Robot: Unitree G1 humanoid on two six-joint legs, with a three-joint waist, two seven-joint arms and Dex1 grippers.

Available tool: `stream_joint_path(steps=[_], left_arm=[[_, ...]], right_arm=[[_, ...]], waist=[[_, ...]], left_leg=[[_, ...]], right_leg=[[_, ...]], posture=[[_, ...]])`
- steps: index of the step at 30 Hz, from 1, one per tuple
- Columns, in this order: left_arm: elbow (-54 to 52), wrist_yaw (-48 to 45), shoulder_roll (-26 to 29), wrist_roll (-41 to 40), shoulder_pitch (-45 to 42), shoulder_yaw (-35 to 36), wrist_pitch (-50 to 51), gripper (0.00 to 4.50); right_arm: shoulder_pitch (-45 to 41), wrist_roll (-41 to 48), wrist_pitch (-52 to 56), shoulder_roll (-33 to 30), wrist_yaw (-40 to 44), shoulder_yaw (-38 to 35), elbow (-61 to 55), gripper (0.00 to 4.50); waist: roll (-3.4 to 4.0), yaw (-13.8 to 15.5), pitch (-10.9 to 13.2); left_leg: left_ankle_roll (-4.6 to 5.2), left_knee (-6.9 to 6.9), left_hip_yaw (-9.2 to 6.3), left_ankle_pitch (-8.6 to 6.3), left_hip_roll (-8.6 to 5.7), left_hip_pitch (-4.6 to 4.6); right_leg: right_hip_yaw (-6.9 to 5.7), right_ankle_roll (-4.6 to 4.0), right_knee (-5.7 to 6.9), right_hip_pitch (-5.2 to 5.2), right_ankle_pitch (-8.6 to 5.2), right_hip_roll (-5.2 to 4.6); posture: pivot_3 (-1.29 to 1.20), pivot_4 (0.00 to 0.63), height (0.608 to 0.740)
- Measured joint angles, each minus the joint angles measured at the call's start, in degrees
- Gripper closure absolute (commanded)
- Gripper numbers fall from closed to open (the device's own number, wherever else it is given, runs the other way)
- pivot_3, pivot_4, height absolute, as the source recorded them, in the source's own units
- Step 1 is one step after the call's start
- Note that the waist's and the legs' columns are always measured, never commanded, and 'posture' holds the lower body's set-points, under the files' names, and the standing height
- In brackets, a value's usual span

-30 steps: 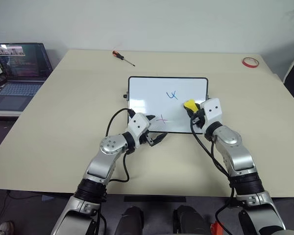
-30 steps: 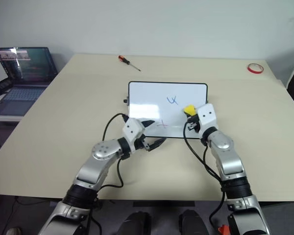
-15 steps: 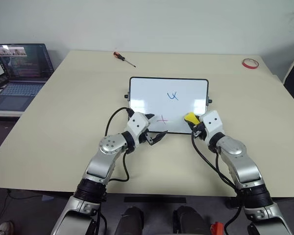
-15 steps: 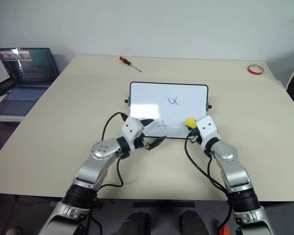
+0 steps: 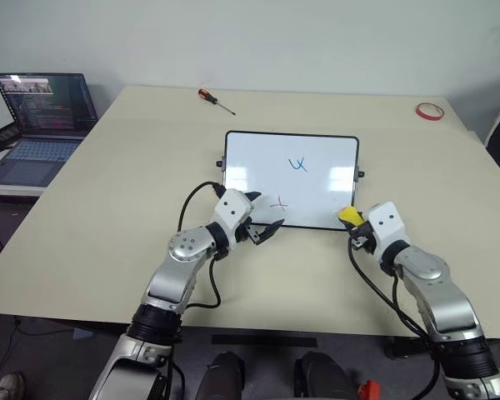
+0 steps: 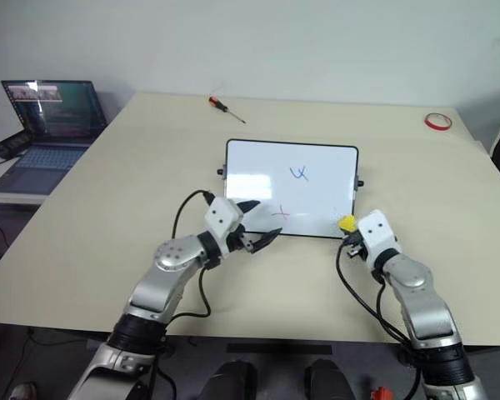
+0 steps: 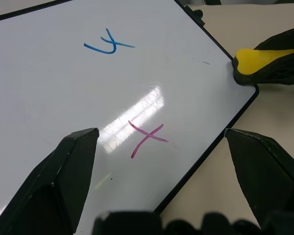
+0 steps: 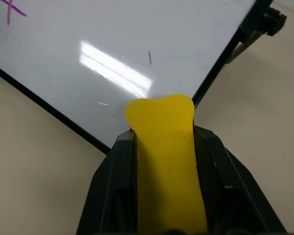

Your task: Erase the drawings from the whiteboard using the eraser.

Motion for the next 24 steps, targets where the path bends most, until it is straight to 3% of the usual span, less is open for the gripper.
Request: stream_joint_path(steps=[13, 24], left_arm=[[0.01, 0.14, 0.13, 0.02, 0.3, 0.11, -0.05, 0.0], [-0.53, 0.45, 0.53, 0.02, 0.68, 0.31, 0.05, 0.0]], right_arm=[[-13.31, -0.56, -3.42, 8.82, -2.82, 1.54, 9.98, 3.29], [-11.64, -1.71, -2.97, 5.2, -1.8, 2.8, 9.23, 3.29]], waist=[[-0.04, -1.46, 0.03], [-0.06, -1.0, 0.01]], left_leg=[[0.13, -0.09, 0.14, 0.11, 0.08, 0.16], [0.15, -0.07, 0.08, 0.11, 0.05, 0.19]], right_leg=[[0.15, -0.02, -0.03, 0.01, 0.12, 0.04], [0.09, 0.04, -0.16, 0.16, 0.16, 0.02]], posture=[[0.0, 0.15, 0.74], [0.0, 0.15, 0.74]])
